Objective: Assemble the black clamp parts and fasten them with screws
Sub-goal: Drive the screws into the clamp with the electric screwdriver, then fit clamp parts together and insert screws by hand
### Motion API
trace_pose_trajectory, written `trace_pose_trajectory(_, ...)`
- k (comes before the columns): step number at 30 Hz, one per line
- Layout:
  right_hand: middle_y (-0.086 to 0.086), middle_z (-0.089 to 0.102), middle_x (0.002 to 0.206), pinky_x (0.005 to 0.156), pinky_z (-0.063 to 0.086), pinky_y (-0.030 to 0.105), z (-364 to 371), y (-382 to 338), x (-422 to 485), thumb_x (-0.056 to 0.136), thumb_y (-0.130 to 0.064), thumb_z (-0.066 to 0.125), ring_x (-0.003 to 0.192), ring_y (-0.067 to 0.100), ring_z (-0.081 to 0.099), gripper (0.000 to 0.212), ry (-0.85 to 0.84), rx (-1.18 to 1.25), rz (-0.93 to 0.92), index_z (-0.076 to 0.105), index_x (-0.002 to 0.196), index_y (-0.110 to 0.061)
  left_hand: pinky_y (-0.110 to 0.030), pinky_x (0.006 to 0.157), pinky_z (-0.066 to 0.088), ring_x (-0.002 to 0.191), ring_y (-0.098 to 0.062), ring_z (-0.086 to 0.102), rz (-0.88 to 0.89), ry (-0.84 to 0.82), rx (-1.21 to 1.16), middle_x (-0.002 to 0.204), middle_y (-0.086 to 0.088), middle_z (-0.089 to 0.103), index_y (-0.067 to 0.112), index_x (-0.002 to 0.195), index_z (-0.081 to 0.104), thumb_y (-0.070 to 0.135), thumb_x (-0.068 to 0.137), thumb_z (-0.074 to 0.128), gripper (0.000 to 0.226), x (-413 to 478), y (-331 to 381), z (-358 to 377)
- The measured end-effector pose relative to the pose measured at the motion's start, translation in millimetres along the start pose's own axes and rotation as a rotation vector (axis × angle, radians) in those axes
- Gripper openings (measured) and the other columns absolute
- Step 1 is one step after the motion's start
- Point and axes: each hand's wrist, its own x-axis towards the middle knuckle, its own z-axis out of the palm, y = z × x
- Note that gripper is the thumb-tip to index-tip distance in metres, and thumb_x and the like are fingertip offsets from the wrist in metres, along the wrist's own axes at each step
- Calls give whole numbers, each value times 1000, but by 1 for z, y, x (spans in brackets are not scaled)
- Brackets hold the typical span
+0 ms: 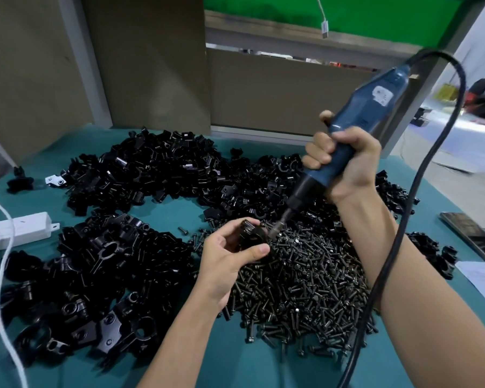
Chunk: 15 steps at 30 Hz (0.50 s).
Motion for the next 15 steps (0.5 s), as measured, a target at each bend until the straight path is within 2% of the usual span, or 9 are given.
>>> trace_pose_trajectory(2, -5, 35, 48, 41, 31, 17, -16, -20, -10, 60, -11, 53, 39, 6, 28, 34, -120, 166, 35, 57, 94, -8, -22, 80, 55, 96, -15, 71, -8, 15, 10, 99, -4, 77, 29, 93, 76, 12, 59, 86, 40, -1, 0, 2)
trace_pose_trajectory(4, -6, 33, 51, 43, 32, 17, -34, -43, -25, 62, -13, 58, 41, 7, 30, 34, -95, 121, 53, 60, 96, -9, -29, 86, 56, 98, -22, 70, -19, 54, -52, 100, -4, 76, 29, 93, 76, 12, 60, 84, 39, 1, 1, 0)
trace_pose_trajectory(6, -6, 38, 51, 44, 35, 18, -51, -62, -47, 63, -13, 62, 40, 7, 36, 25, 122, -258, 33, 67, 88, -17, -30, 85, 57, 95, -25, 70, -27, 86, -179, 101, -6, 75, 25, 98, 75, 9, 63, 81, 40, 3, 2, -5)
trace_pose_trajectory(8, -3, 46, 50, 44, 38, 22, -71, -72, -76, 68, -9, 68, 39, 12, 41, 18, 413, -712, 33, 70, 83, -19, -25, 81, 57, 92, -23, 71, -27, 110, -309, 103, -9, 75, 17, 108, 71, 5, 68, 76, 43, 6, 1, -8)
trace_pose_trajectory(10, 1, 56, 51, 47, 42, 28, -92, -75, -110, 73, -7, 79, 40, 20, 47, 21, 698, -1230, 9, 63, 84, -14, -23, 81, 57, 92, -21, 72, -23, 126, -376, 103, -10, 75, 11, 115, 66, 3, 71, 73, 45, 9, -1, -7)
trace_pose_trajectory(11, 4, 59, 55, 50, 45, 33, -104, -73, -128, 74, -12, 84, 45, 23, 52, 27, 778, -1543, -10, 59, 83, -15, -22, 81, 57, 93, -20, 72, -19, 129, -399, 103, -10, 75, 9, 116, 64, 2, 71, 72, 46, 10, -3, -7)
trace_pose_trajectory(12, 4, 60, 59, 51, 46, 34, -113, -68, -146, 72, -18, 87, 50, 25, 55, 32, 783, -1820, -28, 57, 84, -16, -23, 81, 57, 94, -21, 72, -15, 130, -418, 103, -11, 75, 8, 117, 64, 1, 72, 71, 46, 11, -4, -8)
trace_pose_trajectory(13, 3, 59, 60, 50, 45, 31, -118, -62, -165, 70, -23, 88, 51, 25, 55, 36, 739, -1995, -29, 57, 87, -20, -23, 82, 57, 96, -22, 72, -11, 130, -433, 104, -12, 74, 8, 117, 63, 0, 73, 71, 45, 11, -6, -8)
trace_pose_trajectory(15, 2, 62, 65, 47, 48, 33, -130, -49, -194, 67, -22, 90, 52, 25, 58, 47, 666, -2090, 121, 61, 103, -20, -24, 82, 57, 99, -24, 72, -6, 134, -449, 106, -14, 74, 7, 116, 62, 0, 75, 71, 43, 12, -9, -10)
